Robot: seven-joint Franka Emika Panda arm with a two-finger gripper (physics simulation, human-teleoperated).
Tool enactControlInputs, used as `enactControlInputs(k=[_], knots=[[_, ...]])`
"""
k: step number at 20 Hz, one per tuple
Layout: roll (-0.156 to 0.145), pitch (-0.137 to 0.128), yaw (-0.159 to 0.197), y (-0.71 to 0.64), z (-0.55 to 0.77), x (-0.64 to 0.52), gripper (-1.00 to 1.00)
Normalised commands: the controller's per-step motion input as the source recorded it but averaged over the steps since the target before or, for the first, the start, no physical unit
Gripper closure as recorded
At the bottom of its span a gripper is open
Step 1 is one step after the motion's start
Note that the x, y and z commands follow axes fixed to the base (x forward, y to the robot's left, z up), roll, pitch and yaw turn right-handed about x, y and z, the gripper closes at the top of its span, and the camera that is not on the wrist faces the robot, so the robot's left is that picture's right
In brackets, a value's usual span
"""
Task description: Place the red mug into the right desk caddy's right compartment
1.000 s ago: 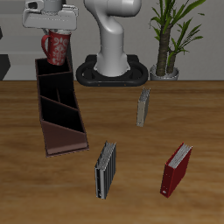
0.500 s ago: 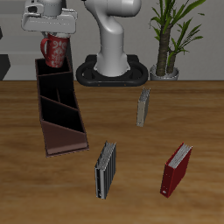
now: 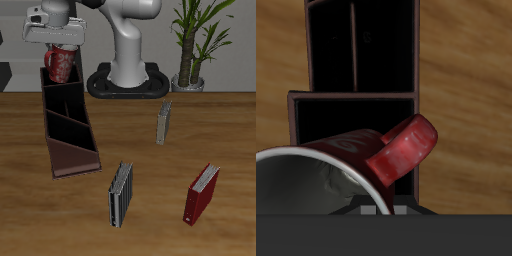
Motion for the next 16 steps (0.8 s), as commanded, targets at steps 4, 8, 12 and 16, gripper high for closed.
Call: enactControlInputs(k=[4, 8, 12, 16], knots=[[-0.033, 0.065, 0.025, -0.1, -0.22, 0.12, 1.0], [-0.005, 0.07, 0.037, 0.01, -0.26, 0.06, 1.0], [-0.01, 0.04, 0.058, -0.01, -0.14, 0.06, 1.0], [-0.025, 0.042, 0.063, -0.06, -0.13, 0.07, 1.0]])
